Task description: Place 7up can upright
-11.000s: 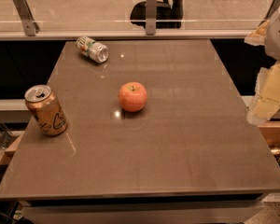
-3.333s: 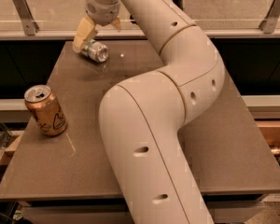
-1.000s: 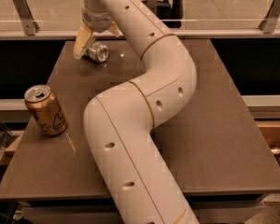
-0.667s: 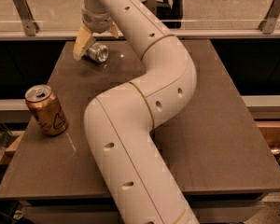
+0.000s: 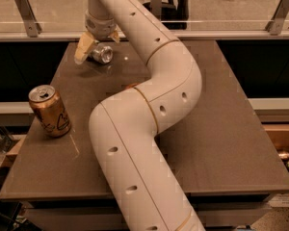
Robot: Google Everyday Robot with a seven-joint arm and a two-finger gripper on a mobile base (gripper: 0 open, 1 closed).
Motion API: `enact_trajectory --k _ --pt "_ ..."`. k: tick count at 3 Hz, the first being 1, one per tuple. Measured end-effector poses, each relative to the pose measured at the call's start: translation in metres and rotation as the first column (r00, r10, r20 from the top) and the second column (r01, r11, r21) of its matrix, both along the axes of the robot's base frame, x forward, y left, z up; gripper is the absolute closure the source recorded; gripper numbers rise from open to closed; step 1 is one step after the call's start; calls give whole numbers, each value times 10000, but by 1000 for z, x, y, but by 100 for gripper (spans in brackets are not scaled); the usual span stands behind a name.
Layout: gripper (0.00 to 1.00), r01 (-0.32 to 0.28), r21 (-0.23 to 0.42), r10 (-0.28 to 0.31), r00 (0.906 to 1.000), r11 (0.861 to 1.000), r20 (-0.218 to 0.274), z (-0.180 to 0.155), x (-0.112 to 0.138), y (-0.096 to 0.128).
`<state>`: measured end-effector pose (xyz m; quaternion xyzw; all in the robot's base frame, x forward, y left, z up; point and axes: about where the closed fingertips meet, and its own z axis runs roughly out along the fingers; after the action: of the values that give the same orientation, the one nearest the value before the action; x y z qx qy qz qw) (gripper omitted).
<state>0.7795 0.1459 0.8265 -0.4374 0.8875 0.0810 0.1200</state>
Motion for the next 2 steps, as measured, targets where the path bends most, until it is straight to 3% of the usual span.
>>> enact_trajectory --k 2 --pt "41 24 174 -28 9998 9998 208 -6 9 8"
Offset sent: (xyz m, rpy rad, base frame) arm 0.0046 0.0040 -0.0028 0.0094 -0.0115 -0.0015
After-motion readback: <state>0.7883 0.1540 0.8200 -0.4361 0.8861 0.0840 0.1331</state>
